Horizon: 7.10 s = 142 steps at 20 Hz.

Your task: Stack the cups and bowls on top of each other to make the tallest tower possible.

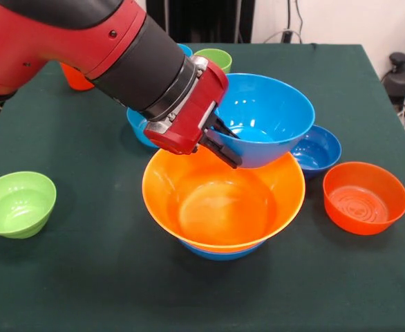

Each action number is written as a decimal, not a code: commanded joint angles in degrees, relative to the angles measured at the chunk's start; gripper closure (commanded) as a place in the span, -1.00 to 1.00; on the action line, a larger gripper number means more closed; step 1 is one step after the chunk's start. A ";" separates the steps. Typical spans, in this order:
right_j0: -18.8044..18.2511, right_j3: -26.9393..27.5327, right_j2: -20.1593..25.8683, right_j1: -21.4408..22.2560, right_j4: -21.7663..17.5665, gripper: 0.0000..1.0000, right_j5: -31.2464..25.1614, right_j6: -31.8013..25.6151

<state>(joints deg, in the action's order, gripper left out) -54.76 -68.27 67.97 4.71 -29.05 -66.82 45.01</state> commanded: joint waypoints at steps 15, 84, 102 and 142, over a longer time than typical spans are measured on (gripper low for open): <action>5.61 17.98 -2.48 0.02 1.44 1.00 -12.47 -20.49; 22.27 -39.36 -34.96 56.19 -3.90 -1.00 27.24 69.67; 23.32 -38.49 -35.31 47.74 3.09 -1.00 31.34 74.28; 22.63 -39.73 -35.62 46.44 1.75 -1.00 34.37 70.28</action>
<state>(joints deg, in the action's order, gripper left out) -31.84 -104.53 35.30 54.21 -25.33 -34.94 113.77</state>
